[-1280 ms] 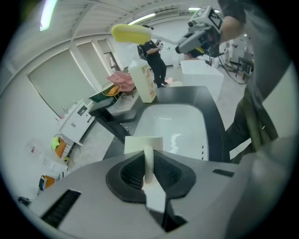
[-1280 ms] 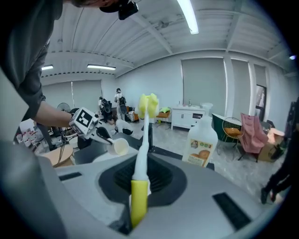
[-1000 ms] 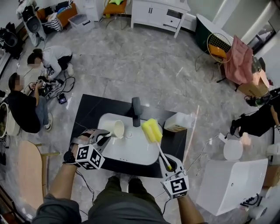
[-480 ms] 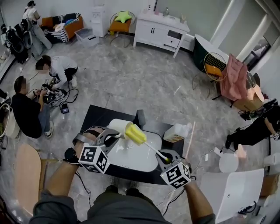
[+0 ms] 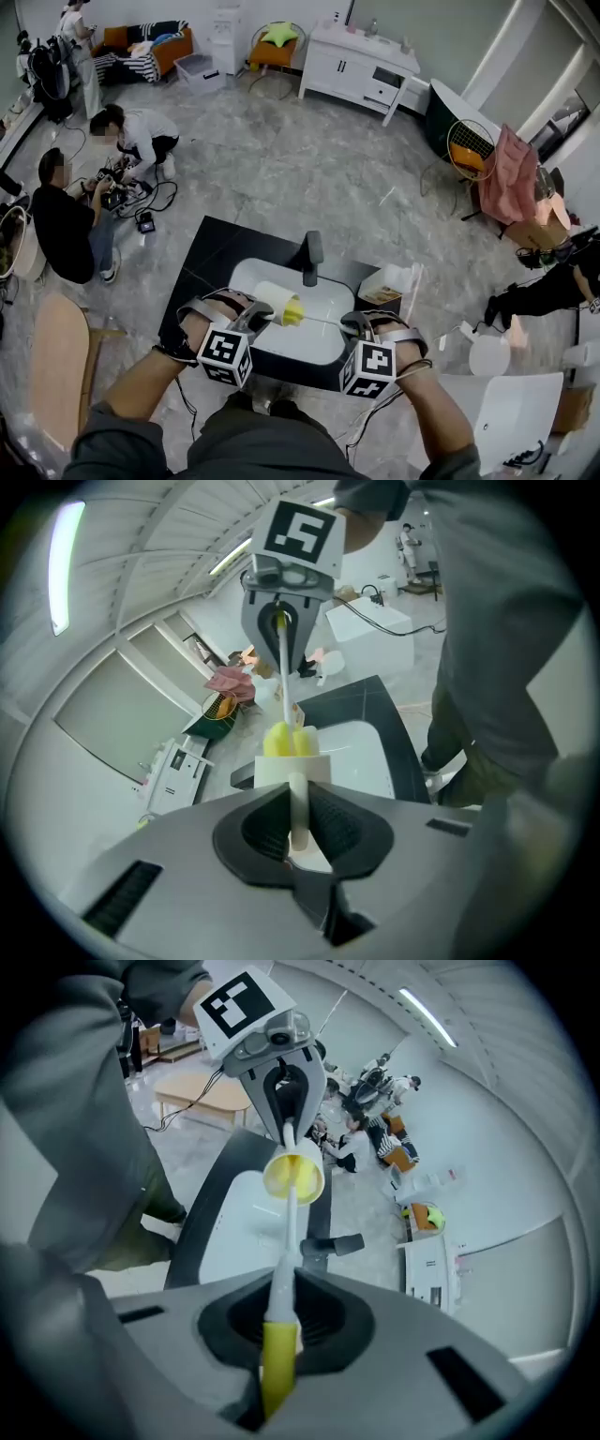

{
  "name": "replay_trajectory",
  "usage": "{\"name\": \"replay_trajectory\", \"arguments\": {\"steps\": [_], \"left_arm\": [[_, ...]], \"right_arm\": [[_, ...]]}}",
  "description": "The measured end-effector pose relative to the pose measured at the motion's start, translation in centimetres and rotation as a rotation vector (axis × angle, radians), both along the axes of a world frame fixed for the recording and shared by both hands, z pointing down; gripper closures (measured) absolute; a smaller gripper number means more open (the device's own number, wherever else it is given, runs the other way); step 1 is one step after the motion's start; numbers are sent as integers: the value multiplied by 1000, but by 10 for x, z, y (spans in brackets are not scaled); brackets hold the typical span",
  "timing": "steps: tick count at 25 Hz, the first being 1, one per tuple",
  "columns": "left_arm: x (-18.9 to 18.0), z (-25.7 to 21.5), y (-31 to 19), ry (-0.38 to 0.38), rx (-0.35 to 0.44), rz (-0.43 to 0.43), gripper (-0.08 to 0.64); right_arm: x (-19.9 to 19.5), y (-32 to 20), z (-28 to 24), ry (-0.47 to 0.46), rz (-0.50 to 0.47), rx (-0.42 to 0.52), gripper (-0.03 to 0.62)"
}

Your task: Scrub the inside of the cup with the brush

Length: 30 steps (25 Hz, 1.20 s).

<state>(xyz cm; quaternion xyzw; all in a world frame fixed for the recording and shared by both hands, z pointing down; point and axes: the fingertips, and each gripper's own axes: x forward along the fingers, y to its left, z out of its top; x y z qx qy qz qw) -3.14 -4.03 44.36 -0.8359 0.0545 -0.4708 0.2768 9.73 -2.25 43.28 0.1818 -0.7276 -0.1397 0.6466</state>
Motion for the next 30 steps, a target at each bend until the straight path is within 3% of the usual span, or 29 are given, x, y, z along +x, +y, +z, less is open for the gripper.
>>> {"name": "replay_trajectory", "arguments": {"steps": [12,21,30], "left_arm": [[2,-16,-5,71,1,-53,523],[2,-10,-11,42,9,-64,523],[6,-12,-3,42,5,-57,523]], "right_arm": [[6,-24,22,71,14,-51,575],[-2,1,19,25,-14,-93,575],[2,-21,-8,3,23,-62,575]]}}
